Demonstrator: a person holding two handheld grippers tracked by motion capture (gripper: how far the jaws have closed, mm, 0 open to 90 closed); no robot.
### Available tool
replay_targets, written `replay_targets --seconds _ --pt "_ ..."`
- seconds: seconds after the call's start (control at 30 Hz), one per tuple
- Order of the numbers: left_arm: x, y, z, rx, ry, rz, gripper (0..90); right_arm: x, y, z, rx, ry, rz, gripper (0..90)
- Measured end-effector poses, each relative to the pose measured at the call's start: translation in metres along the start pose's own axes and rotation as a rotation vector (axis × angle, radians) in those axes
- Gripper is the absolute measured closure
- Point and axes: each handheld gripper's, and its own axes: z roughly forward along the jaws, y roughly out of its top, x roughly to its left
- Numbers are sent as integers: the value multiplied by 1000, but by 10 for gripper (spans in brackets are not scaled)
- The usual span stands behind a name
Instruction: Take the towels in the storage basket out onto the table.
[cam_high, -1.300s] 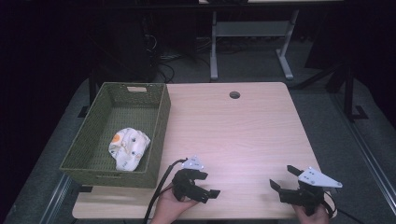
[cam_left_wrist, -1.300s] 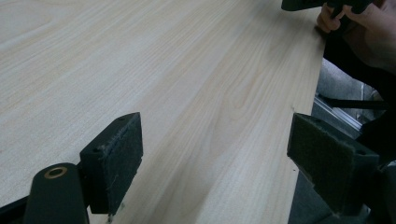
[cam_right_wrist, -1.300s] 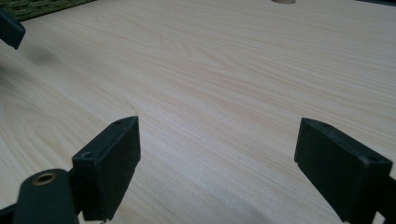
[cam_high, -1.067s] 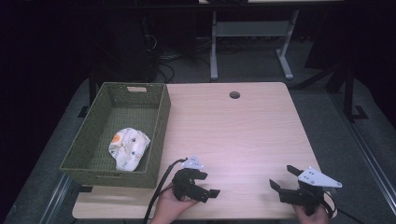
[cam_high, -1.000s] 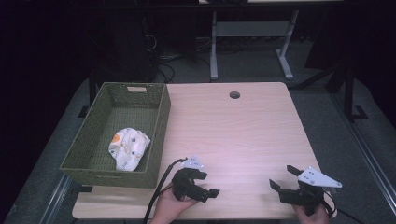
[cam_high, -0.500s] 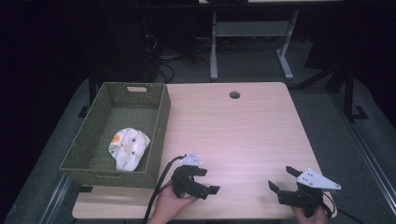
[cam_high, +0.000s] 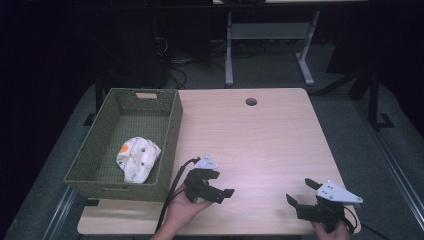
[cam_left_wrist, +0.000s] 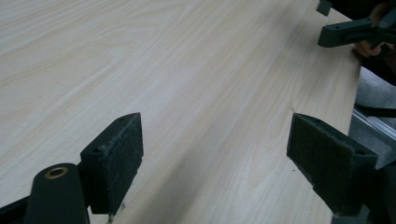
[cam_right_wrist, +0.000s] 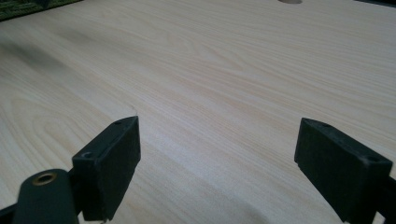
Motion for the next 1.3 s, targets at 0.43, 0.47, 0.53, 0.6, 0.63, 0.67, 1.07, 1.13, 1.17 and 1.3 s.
replay_targets --seconds 0.43,0.47,0.53,0.6,0.63,0.67,1.07,1.13,1.17,1.3 --pt "2 10 -13 -16 35 11 180 0 0 -1 -4 -2 1 140" --pt "2 11 -15 -17 36 16 180 -1 0 0 -3 -1 0 139" --pt "2 14 -21 -32 15 14 180 0 0 0 -2 -2 0 139" --pt "3 16 -26 -49 -2 -9 183 0 0 0 -1 0 0 139" --pt "6 18 -29 -49 -17 -14 189 0 0 0 -1 0 -2 139" --pt "6 18 -29 -49 -17 -14 192 0 0 0 -1 0 -2 139" --pt "22 36 -80 -106 -163 -84 183 1 0 0 3 -6 -6 139" --pt "26 40 -93 -112 -176 -93 183 1 0 0 2 -6 -4 139" --pt "30 41 -98 -116 -205 -103 187 1 0 1 2 -4 -6 138" --pt "38 43 -109 -109 -205 -114 191 1 0 1 5 -3 -7 138"
